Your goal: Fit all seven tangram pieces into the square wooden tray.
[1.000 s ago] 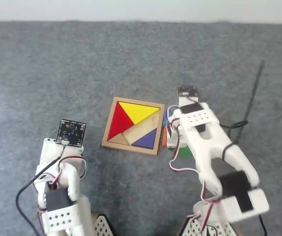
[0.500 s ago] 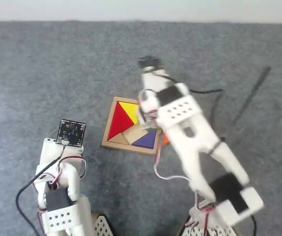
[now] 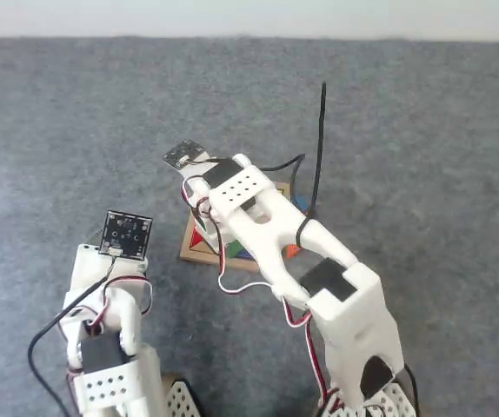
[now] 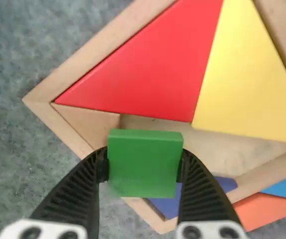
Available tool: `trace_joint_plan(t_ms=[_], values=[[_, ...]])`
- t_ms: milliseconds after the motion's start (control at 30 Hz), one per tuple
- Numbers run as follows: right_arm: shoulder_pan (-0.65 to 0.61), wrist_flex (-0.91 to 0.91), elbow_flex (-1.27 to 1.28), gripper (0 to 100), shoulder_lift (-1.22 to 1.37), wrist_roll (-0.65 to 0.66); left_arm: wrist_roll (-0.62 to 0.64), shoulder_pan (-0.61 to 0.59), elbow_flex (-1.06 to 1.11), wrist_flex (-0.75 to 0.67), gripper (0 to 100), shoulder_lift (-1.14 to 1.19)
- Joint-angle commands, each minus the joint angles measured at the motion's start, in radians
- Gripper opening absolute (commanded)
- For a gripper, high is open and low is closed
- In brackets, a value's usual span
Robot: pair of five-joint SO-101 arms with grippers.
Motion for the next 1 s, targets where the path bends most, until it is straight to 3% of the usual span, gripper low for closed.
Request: trace_joint_plan(t_ms=[0, 133, 467, 533, 667, 700, 767, 967], values=[[0.008, 0.015, -0.061, 17.1, -0.007, 0.012, -0.006, -0.006, -0.015, -0.028, 6, -0.014], [0.007, 0.012, -0.064, 28.1, -0.013, 0.009, -0.006, -0.006, -0.015, -0.028, 6, -0.014], [0.018, 0.213, -0.232, 28.7, -0.012, 0.003, -0.006, -0.006, -0.015, -0.028, 6, -0.014], [0.056, 0.232, -0.255, 25.1, -0.012, 0.005, -0.006, -0.006, -0.015, -0.026, 6, -0.014], [0.136, 0.18, -0.259, 2.0, -0.002, 0.003, -0.008, -0.006, -0.015, -0.026, 6, -0.014], [0.145, 0.16, -0.253, 0.1, 0.002, 0.003, -0.008, -0.006, -0.015, -0.026, 6, -0.014], [0.15, 0.13, -0.219, 4.1, 0.019, 0.002, -0.008, -0.006, -0.015, -0.026, 6, -0.014], [0.099, 0.059, -0.18, 2.0, 0.111, 0.0, -0.008, -0.006, -0.015, -0.026, 6, -0.014]])
